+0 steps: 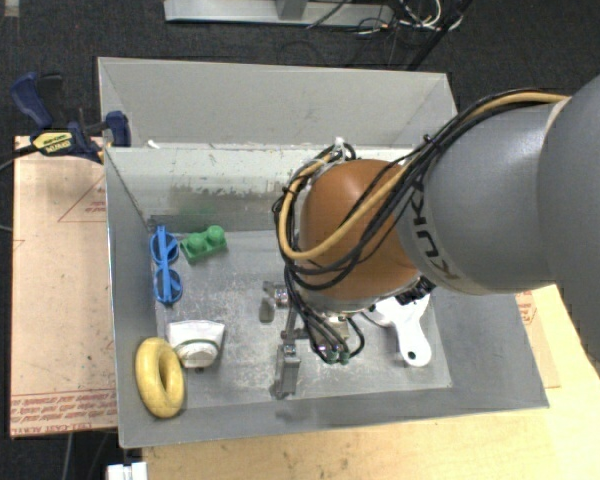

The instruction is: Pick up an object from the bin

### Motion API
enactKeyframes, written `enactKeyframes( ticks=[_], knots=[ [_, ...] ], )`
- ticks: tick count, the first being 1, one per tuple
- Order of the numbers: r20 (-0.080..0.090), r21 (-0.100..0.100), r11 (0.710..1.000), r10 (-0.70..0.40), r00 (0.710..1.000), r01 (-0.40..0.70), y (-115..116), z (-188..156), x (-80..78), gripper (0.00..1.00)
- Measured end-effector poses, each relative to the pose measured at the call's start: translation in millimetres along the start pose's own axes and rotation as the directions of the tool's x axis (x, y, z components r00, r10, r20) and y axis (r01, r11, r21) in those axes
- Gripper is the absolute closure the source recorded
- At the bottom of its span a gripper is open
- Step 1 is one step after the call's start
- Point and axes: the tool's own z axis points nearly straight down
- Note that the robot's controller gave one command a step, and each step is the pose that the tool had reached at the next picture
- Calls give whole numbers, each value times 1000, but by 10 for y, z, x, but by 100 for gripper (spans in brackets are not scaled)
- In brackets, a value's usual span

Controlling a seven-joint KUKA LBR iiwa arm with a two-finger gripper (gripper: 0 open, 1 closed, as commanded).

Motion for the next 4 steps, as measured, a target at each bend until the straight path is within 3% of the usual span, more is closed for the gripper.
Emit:
enactKeyframes(
  ticks=[1,2,3,4],
  knots=[
    [8,-1,1000,3,1000,-3,-6,-43,-19,0],
    [12,-3,998,-55,998,55,455,474,-311,0],
    [8,0,949,-316,949,316,488,529,22,100],
    [14,0,949,-315,949,315,487,522,6,0]
  ],
)
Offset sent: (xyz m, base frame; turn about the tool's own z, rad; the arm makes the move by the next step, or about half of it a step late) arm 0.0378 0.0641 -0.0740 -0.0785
